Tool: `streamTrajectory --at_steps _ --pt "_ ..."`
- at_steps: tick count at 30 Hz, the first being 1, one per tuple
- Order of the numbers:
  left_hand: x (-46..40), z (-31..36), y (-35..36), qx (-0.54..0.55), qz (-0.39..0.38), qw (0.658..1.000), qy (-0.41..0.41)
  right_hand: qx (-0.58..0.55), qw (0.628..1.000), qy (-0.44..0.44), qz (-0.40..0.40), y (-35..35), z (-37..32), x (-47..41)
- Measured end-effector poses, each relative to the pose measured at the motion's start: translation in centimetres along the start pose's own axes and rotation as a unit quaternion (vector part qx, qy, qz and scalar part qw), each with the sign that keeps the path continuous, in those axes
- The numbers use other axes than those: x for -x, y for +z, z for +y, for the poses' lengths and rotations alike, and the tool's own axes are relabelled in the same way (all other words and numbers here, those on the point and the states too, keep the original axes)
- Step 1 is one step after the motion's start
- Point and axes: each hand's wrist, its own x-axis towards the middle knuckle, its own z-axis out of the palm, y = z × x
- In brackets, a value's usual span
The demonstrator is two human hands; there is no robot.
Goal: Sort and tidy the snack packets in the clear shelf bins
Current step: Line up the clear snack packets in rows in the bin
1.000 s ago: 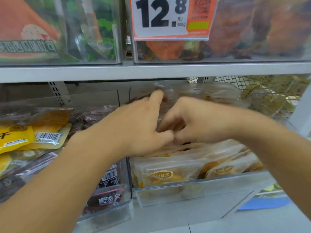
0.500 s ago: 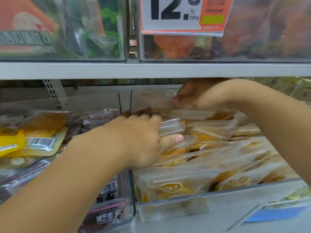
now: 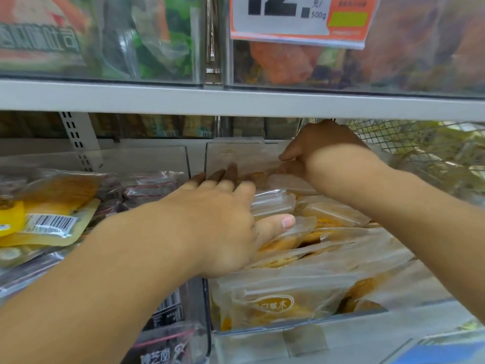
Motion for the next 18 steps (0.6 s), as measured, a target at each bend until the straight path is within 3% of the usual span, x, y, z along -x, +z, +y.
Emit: streamTrajectory --at_steps 3,6,10,15,18 --pt "-0.1 0.1 0.1 0.001 0.006 1.000 0.001 0.051 0.999 -0.008 0.011 0.2 -0.5 0.4" --pt "-0.2 0.0 0.1 -0.001 0.007 1.000 0.006 -0.018 0.997 -0.040 -0.060 -0.9 -0.3 0.1" --pt "-0.2 0.0 0.0 -0.003 0.001 1.000 0.009 0.006 0.981 -0.127 -0.146 -1.3 -0.3 -0.7" --pt "-0.2 -0.1 0.0 0.003 -0.005 1.000 0.011 0.002 0.954 -0.118 -0.274 -1.6 -0.9 -2.1" --pt "0.0 0.0 0.0 -0.001 -0.007 1.000 0.011 0.003 0.958 -0.124 -0.260 -1.5 -0.8 -1.9"
